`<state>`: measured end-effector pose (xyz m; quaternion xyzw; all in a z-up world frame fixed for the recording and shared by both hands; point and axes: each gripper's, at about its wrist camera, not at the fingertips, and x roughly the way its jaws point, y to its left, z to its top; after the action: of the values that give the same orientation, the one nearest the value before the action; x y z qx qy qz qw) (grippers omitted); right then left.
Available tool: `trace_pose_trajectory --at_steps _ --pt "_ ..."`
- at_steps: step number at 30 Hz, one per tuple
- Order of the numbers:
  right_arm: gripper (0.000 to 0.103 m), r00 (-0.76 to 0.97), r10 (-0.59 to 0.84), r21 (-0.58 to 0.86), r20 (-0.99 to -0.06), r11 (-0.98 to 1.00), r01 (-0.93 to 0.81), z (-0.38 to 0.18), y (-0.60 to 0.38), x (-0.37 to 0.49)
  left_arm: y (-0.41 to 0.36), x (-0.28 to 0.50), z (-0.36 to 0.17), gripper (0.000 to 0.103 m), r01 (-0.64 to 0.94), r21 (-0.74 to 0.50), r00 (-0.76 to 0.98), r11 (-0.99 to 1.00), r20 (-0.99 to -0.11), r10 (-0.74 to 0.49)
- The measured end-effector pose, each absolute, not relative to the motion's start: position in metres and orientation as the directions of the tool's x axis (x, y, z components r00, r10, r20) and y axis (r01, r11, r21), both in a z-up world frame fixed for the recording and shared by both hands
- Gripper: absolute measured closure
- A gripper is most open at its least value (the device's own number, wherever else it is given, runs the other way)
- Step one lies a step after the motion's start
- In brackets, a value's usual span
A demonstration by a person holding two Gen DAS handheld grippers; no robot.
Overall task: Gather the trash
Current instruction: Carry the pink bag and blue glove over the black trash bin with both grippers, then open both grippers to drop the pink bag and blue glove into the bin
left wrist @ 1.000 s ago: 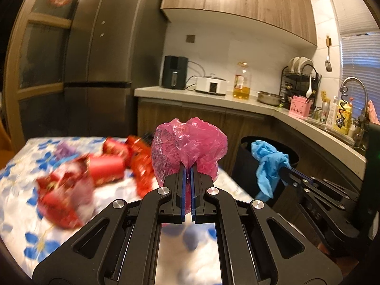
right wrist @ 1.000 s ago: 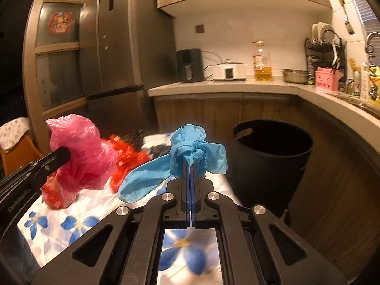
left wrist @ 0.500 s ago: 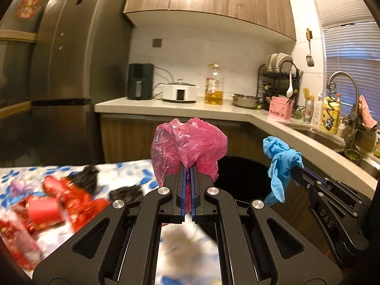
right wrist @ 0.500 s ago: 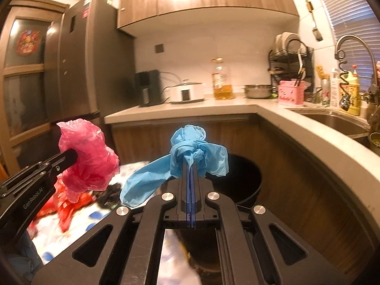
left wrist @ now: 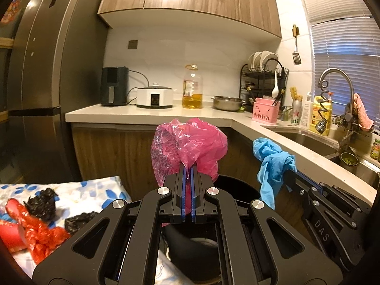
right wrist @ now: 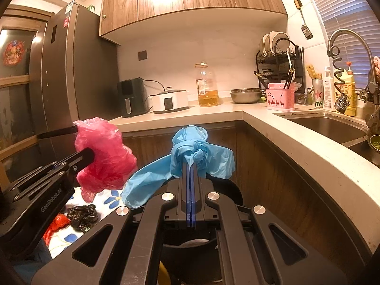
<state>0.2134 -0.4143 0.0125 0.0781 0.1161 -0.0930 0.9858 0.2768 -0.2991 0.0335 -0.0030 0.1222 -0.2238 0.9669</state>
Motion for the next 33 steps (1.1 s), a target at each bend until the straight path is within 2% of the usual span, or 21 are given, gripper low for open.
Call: trace_pose_trajectory --at_steps 28,31,33 --pt "0.101 0.956 -0.118 0.163 -0.269 0.973 0.166 0.001 -0.432 0.247 -0.329 0.319 0.005 0.1 0.519 -0.062 0.811 0.852 -0.277 -0.515" --pt "0.101 0.955 -0.114 0.167 -0.274 0.972 0.164 -0.001 -0.435 0.25 -0.33 0.324 0.0 0.098 0.525 -0.07 0.801 0.848 -0.298 -0.52" --pt "0.101 0.953 -0.12 0.17 -0.277 0.971 0.171 -0.001 -0.437 0.25 -0.33 0.326 -0.004 0.093 0.527 -0.076 0.793 0.846 -0.313 -0.522"
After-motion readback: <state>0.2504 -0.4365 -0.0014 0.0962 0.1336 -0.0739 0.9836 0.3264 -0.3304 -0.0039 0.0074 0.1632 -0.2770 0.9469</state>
